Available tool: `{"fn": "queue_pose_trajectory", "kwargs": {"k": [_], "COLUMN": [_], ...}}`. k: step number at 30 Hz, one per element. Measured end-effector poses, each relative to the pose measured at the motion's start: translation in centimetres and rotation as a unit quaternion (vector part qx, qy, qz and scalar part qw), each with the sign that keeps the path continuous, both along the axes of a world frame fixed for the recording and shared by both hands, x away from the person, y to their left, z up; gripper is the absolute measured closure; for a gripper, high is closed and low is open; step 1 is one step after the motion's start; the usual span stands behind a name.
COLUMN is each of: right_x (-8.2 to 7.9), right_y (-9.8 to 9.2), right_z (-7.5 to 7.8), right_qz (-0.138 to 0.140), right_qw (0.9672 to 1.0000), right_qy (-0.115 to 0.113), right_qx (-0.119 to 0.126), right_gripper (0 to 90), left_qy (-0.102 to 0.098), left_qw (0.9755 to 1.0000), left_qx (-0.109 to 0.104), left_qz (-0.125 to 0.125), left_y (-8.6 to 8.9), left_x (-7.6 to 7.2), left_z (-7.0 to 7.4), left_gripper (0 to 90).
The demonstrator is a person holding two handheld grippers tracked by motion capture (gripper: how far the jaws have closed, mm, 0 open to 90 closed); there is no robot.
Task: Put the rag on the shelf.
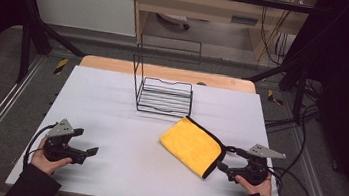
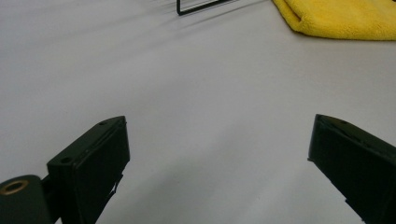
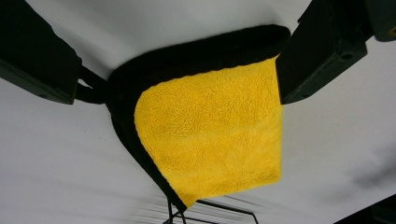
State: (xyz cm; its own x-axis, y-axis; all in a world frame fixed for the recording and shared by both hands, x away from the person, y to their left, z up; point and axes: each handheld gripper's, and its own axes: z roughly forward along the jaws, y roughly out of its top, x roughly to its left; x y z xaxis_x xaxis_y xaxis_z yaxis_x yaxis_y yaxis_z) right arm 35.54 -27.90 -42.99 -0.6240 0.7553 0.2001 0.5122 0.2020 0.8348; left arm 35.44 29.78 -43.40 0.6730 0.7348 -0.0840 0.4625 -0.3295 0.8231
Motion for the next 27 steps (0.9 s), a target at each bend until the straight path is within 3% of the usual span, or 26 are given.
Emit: {"fn": "queue_pose_trajectory", "kwargs": {"k": [12,20,27], "right_x": [-0.2,-0.5,-0.7], "right_y": [1.0,3.3,6.4], "right_z": [0.4,0.8,0.2], "right_qz": [0.000,0.039,0.088], "right_qw": [0.9996,0.9981,0.9919], "right_qy": [-0.004,-0.003,0.005], "right_qx": [-0.027,-0.049,-0.092], "right_gripper": [5.0,14.4,33.8], "left_qy": [0.001,0.003,0.003], "left_qw": [1.0000,0.9999,0.9999], "left_qx": [0.008,0.009,0.011], "left_qz": [0.000,0.006,0.010], "left_y": [0.1,0.1,0.1], "left_x": [-0.1,-0.1,-0.1], "left_z": [-0.1,-0.1,-0.1], "left_gripper": [5.3,6.0,6.2]}}
